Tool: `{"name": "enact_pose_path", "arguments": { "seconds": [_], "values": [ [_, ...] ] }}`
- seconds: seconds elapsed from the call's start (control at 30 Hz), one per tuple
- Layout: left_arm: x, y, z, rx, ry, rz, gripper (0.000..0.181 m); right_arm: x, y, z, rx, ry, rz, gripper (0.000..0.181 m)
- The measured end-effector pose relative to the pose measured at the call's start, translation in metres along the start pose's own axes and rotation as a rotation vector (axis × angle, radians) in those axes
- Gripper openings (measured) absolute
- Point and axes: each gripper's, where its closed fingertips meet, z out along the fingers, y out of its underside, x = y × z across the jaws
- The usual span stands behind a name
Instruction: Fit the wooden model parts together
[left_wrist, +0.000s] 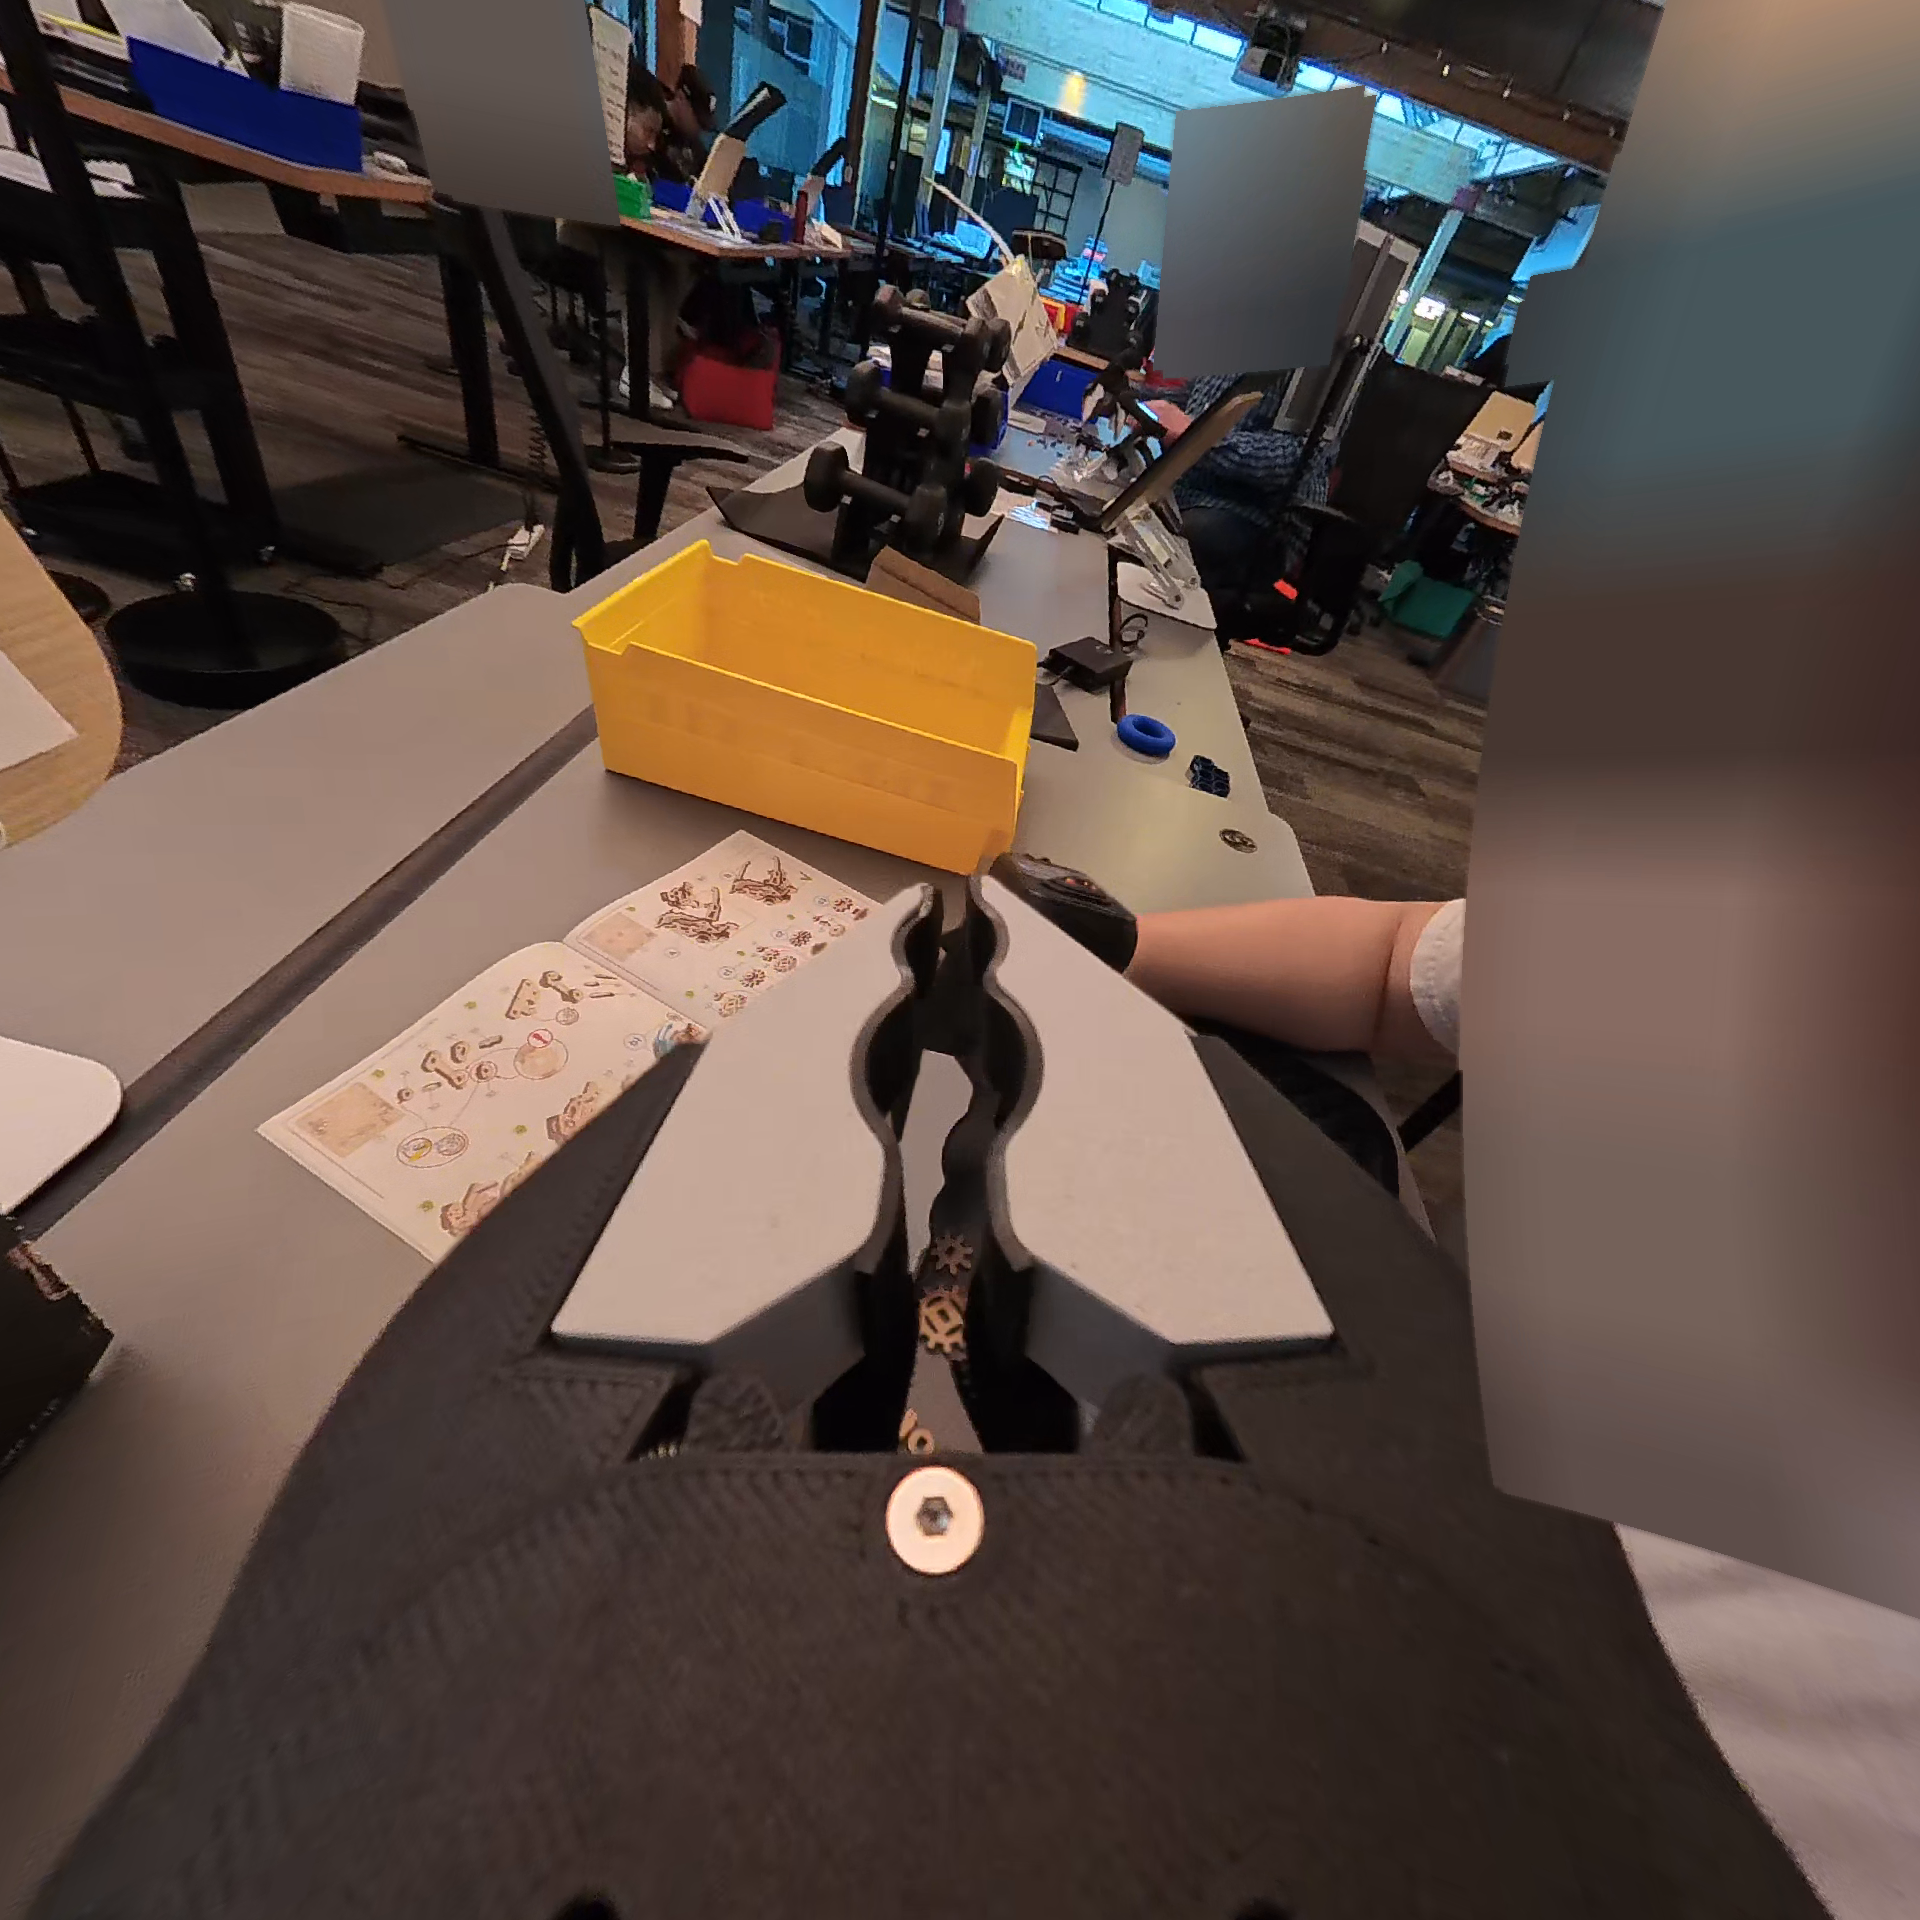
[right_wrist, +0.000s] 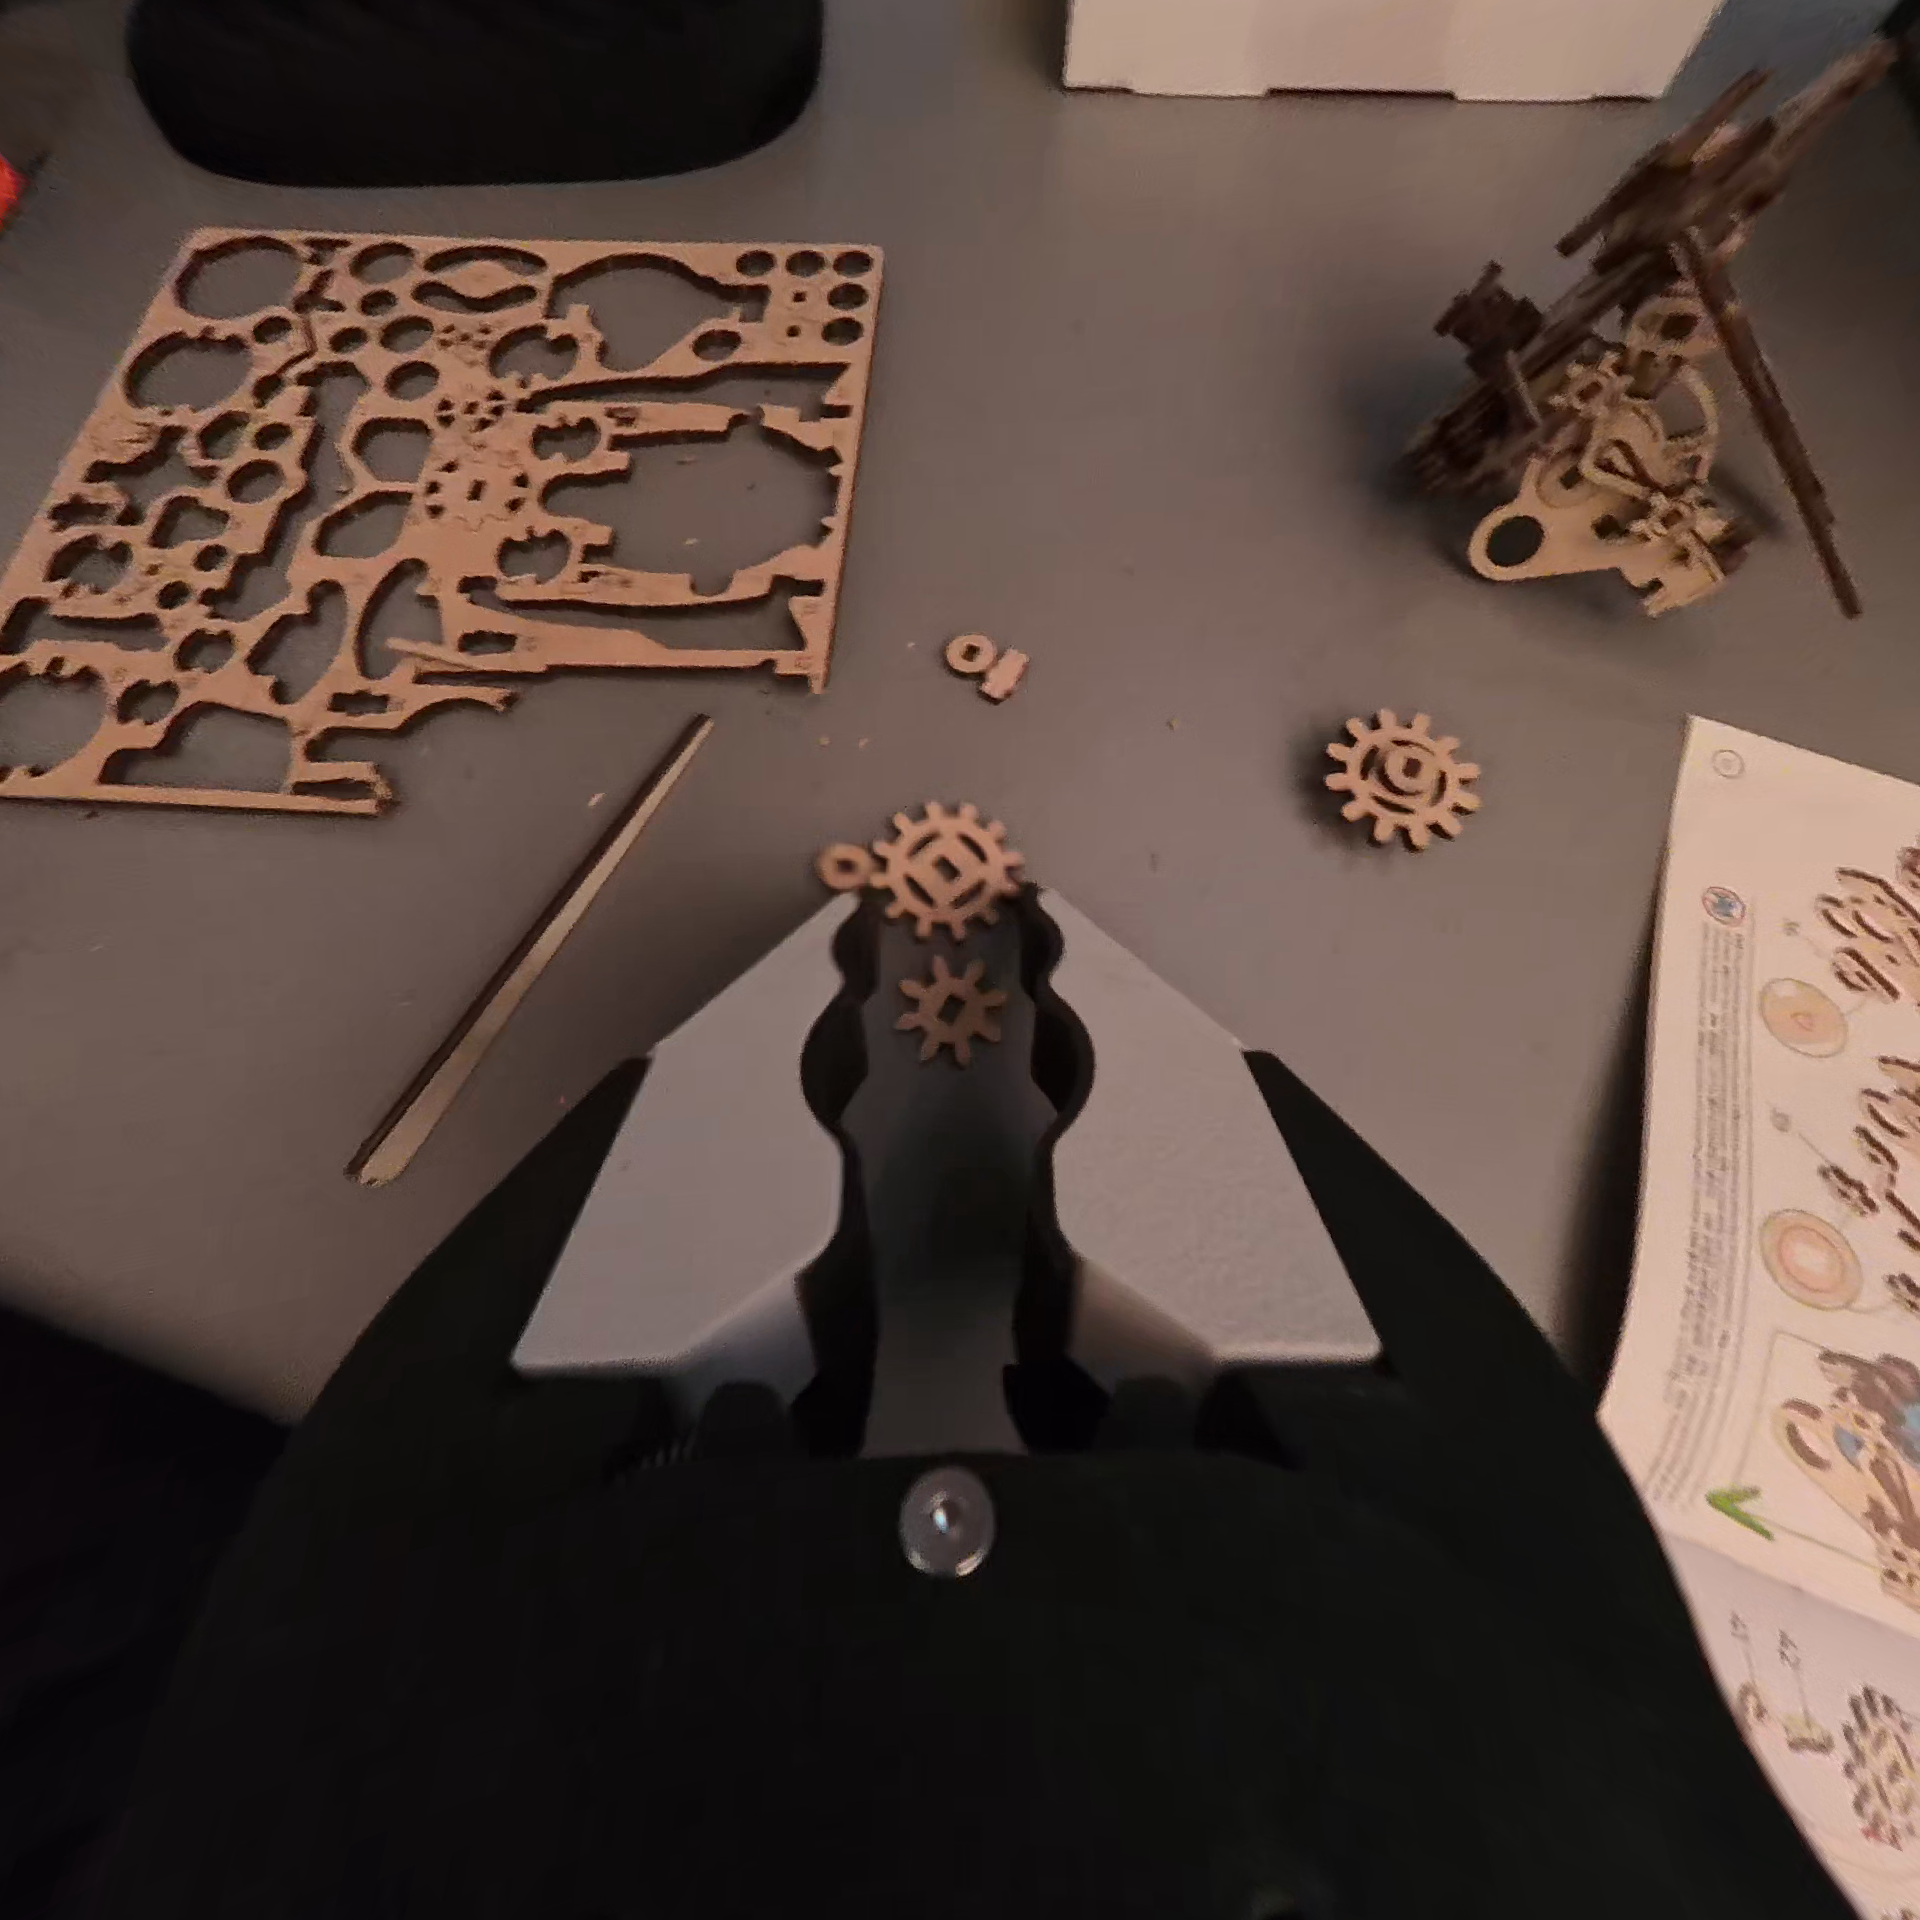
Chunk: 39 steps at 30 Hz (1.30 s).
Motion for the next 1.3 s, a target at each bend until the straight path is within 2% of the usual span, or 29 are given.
{"name": "enact_pose_path", "arguments": {
  "seconds": [0.07,0.13,0.27,0.43,0.53,0.63,0.77,0.87,1.03,1.17,1.3],
  "values": [
    [0.0,0.003,0.002,-0.014,0.007,-0.004,0.002,0.002,0.0,0.0,-0.02,0.034,0.013,0.02],
    [0.001,0.004,0.002,-0.017,0.01,-0.01,0.002,0.003,0.004,-0.009,-0.081,0.155,-0.022,0.02],
    [0.006,0.008,0.005,-0.045,0.032,0.009,0.003,-0.028,-0.028,-0.033,0.126,0.317,-0.226,0.019],
    [0.009,0.032,0.024,-0.127,0.086,0.093,0.02,-0.022,-0.03,-0.056,0.223,0.356,-0.232,0.019],
    [0.015,0.045,0.045,-0.123,0.13,0.12,0.033,-0.015,-0.035,-0.074,0.285,0.446,-0.26,0.019],
    [0.007,0.073,0.064,-0.229,0.092,0.151,0.036,-0.006,-0.034,-0.088,0.274,0.557,-0.33,0.019],
    [-0.001,0.116,0.078,-0.402,0.074,0.172,0.035,0.002,-0.032,-0.095,0.269,0.623,-0.342,0.019],
    [-0.008,0.133,0.088,-0.438,0.061,0.08,0.025,0.007,-0.031,-0.099,0.232,0.691,-0.382,0.018],
    [-0.002,0.135,0.097,-0.375,0.161,-0.174,0.018,0.016,-0.021,-0.097,0.167,0.738,-0.392,0.018],
    [-0.012,0.134,0.094,-0.38,0.104,-0.167,0.019,0.022,-0.016,-0.102,0.16,0.757,-0.359,0.018],
    [-0.013,0.125,0.091,-0.343,0.105,-0.203,0.017,0.026,-0.012,-0.102,0.15,0.72,-0.291,0.018]
  ]
}}
